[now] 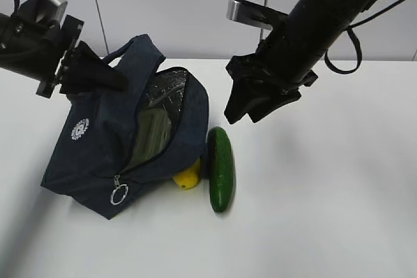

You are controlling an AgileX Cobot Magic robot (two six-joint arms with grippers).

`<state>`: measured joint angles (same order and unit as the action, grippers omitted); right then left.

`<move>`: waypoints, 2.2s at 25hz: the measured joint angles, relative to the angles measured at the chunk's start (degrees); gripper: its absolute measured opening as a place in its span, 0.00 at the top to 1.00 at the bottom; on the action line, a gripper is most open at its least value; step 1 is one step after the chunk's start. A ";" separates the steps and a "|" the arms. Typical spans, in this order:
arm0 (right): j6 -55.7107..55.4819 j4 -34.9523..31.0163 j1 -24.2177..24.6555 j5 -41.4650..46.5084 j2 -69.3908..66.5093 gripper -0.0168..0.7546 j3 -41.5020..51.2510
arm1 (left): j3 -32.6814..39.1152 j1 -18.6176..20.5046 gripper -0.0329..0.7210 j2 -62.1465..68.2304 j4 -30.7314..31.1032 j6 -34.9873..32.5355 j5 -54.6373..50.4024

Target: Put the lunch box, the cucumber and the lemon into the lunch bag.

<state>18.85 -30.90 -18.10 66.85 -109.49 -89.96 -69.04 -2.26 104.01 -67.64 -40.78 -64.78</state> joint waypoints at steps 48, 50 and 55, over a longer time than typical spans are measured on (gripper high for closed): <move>-26.73 10.25 -5.51 -10.70 -8.52 0.37 -0.22 | -8.73 5.47 0.96 0.00 24.81 13.49 -3.78; -26.73 10.12 -5.51 -11.25 -9.36 0.36 -0.34 | -8.73 5.47 0.96 0.00 24.84 13.49 -3.78; -26.73 10.12 -5.51 -12.34 -11.85 0.36 -0.34 | -8.73 5.47 0.96 0.00 24.93 13.53 -3.78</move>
<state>-7.88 -20.78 -23.61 54.51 -121.34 -90.30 -77.77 3.21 104.01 -42.71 -27.26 -68.57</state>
